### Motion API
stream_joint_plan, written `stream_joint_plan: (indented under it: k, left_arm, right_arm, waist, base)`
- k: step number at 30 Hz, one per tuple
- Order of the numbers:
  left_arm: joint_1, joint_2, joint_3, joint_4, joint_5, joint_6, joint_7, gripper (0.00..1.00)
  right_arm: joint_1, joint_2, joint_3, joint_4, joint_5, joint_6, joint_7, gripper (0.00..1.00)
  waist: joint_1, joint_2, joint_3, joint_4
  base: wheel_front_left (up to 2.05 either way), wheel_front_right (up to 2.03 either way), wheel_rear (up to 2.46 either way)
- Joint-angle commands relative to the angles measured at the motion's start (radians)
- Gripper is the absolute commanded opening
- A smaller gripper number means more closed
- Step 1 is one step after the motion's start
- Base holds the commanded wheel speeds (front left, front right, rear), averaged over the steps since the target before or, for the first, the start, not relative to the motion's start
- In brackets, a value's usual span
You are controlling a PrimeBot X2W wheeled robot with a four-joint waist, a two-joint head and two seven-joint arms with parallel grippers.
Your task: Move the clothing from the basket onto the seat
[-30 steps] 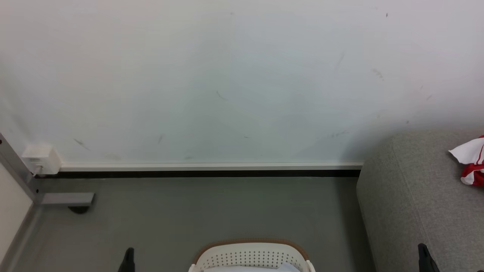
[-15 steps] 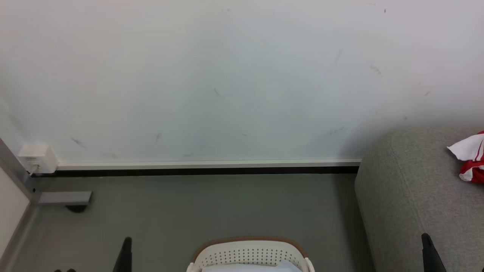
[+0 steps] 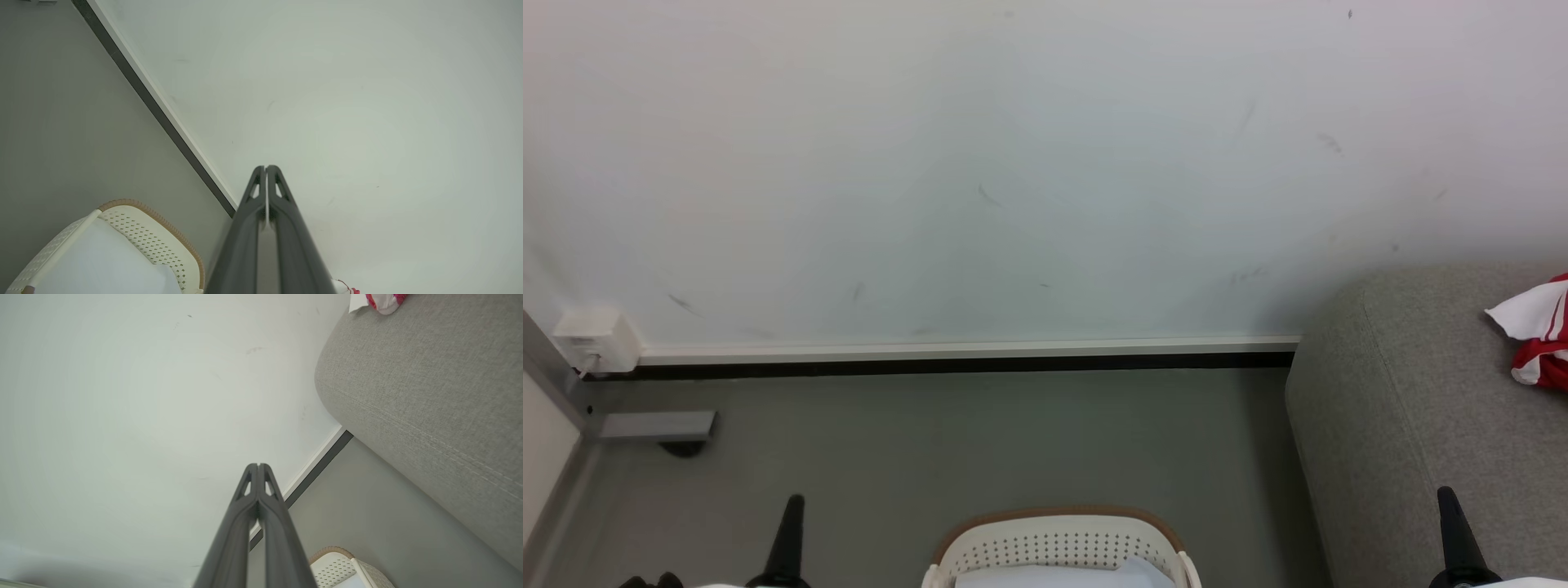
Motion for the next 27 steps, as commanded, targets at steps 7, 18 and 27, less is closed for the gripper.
stream_joint_plan:
  k: [7, 18, 27]
  left_arm:
    - [-0.029, 0.008, 0.012, -0.018, -0.082, -0.011, 0.023, 0.00]
    - [-0.041, 0.009, 0.022, -0.027, -0.181, -0.017, 0.049, 0.00]
    - [-0.051, 0.010, 0.029, -0.034, -0.254, -0.022, 0.069, 0.00]
  right_arm:
    - [-0.029, -0.007, -0.011, -0.021, 0.085, -0.001, 0.019, 0.00]
    - [-0.041, -0.008, -0.017, -0.033, 0.188, -0.002, 0.044, 0.00]
    - [-0.051, -0.008, -0.023, -0.041, 0.266, -0.002, 0.062, 0.00]
  waist:
    - [-0.0001, 0.0000, 0.006, -0.004]
    - [-0.0001, 0.0000, 0.014, -0.010]
    - [-0.0001, 0.0000, 0.022, -0.015]
  base:
    - [0.00, 0.00, 0.00]
    - [0.00, 0.00, 0.00]
    - [0.00, 0.00, 0.00]
